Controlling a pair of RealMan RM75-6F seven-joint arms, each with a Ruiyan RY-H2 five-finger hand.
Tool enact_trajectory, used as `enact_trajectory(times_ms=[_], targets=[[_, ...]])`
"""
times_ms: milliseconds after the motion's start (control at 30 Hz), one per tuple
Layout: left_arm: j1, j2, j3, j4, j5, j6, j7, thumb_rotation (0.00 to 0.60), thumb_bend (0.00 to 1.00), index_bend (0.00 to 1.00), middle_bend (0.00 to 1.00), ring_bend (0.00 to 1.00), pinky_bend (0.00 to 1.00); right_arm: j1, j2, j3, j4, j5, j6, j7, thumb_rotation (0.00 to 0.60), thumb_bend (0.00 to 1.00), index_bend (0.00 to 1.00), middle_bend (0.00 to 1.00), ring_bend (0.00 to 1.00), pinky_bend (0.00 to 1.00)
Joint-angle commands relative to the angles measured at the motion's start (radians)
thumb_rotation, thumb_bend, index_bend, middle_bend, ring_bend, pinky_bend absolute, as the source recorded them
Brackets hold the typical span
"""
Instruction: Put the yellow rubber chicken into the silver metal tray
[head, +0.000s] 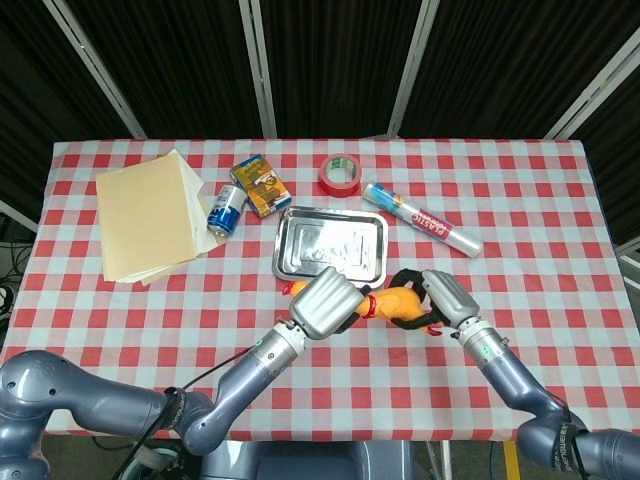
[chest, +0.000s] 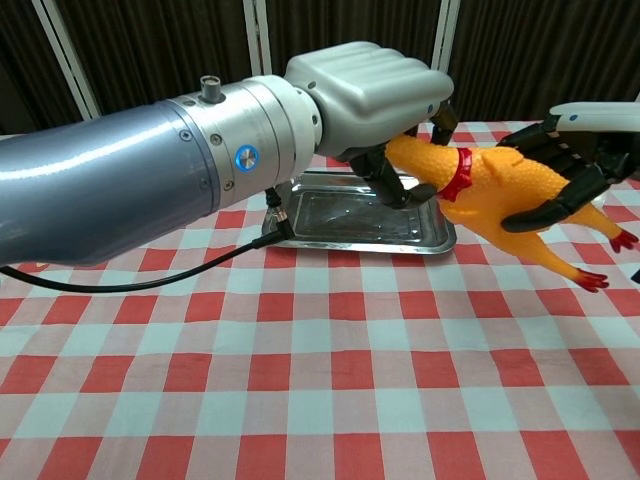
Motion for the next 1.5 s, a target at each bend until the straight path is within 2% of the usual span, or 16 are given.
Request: enact_trajectory(times_ms=[33,200,267,333,400,500,667,767,867,1100,1200,1300,1400,1500], targets=[[-0.001,0.001,0.001,-0.002,0.003,0.003,-0.003,0.6,0.68,0.76,0.8,0.72,0.74,0.002,-0.009,0.006,0.004,0.018,0.004,-0.013,0.6,0.22,0.82,0.64,0.71,0.65],[-0.002,0.006,0.006,-0.004,0.01,0.006,-0.009,0.6,0.68,0.76,0.8,0.72,0.74,0.004,-0.019,0.013,0.007,0.042,0.013,-0.038,0.6,0.24,0.96,0.75,0.82,0.75],[-0.003,0.006,0.008,-0.003,0.012,0.007,-0.011,0.6,0.68,0.76,0.8,0.72,0.74,0.004,-0.023,0.015,0.007,0.053,0.019,-0.05,0.6,0.24,0.99,0.77,0.85,0.77],[-0.003,0.007,0.011,-0.001,0.013,0.007,-0.014,0.6,0.68,0.76,0.8,0.72,0.74,0.005,-0.026,0.017,0.005,0.062,0.022,-0.062,0.6,0.25,1.0,0.78,0.85,0.77],[-0.003,0.007,0.013,0.001,0.015,0.007,-0.017,0.6,0.68,0.76,0.8,0.72,0.74,0.004,-0.027,0.017,0.003,0.066,0.025,-0.07,0.6,0.25,0.95,0.77,0.82,0.76],[-0.003,0.008,0.015,0.007,0.018,0.01,-0.019,0.6,0.68,0.76,0.8,0.72,0.74,0.003,-0.022,0.016,-0.002,0.061,0.02,-0.07,0.6,0.24,0.73,0.7,0.66,0.66],[-0.004,0.009,0.016,0.021,0.021,0.013,-0.021,0.6,0.68,0.76,0.8,0.72,0.74,0.004,0.002,0.007,-0.007,0.036,-0.017,-0.049,0.6,0.24,0.23,0.37,0.3,0.34],[-0.005,0.007,0.016,0.031,0.021,0.016,-0.02,0.6,0.68,0.76,0.8,0.72,0.74,0.006,0.017,0.004,-0.01,0.023,-0.038,-0.035,0.6,0.24,0.05,0.24,0.17,0.22],[-0.005,0.005,0.018,0.04,0.021,0.017,-0.021,0.6,0.68,0.76,0.8,0.72,0.74,0.007,0.03,0.003,-0.013,0.009,-0.053,-0.019,0.6,0.24,0.0,0.2,0.13,0.19],[-0.002,0.006,0.021,0.047,0.024,0.02,-0.024,0.6,0.68,0.76,0.8,0.72,0.74,0.005,0.044,0.002,-0.011,-0.008,-0.065,0.0,0.6,0.24,0.0,0.18,0.12,0.17],[-0.002,0.007,0.021,0.045,0.022,0.017,-0.028,0.6,0.68,0.76,0.8,0.72,0.74,0.004,0.044,0.003,-0.009,-0.009,-0.067,0.008,0.6,0.24,0.04,0.18,0.14,0.17],[-0.002,0.005,0.022,0.044,0.023,0.017,-0.028,0.6,0.68,0.76,0.8,0.72,0.74,0.004,0.042,0.004,-0.008,-0.007,-0.065,0.008,0.6,0.24,0.19,0.23,0.23,0.22],[-0.003,0.004,0.023,0.042,0.025,0.018,-0.026,0.6,0.68,0.76,0.8,0.72,0.74,0.003,0.038,0.007,-0.004,-0.002,-0.059,0.005,0.6,0.24,0.38,0.35,0.38,0.35],[-0.002,0.004,0.026,0.039,0.024,0.018,-0.026,0.6,0.68,0.76,0.8,0.72,0.74,0.002,0.034,0.011,-0.002,0.004,-0.051,0.004,0.6,0.24,0.6,0.51,0.55,0.52]])
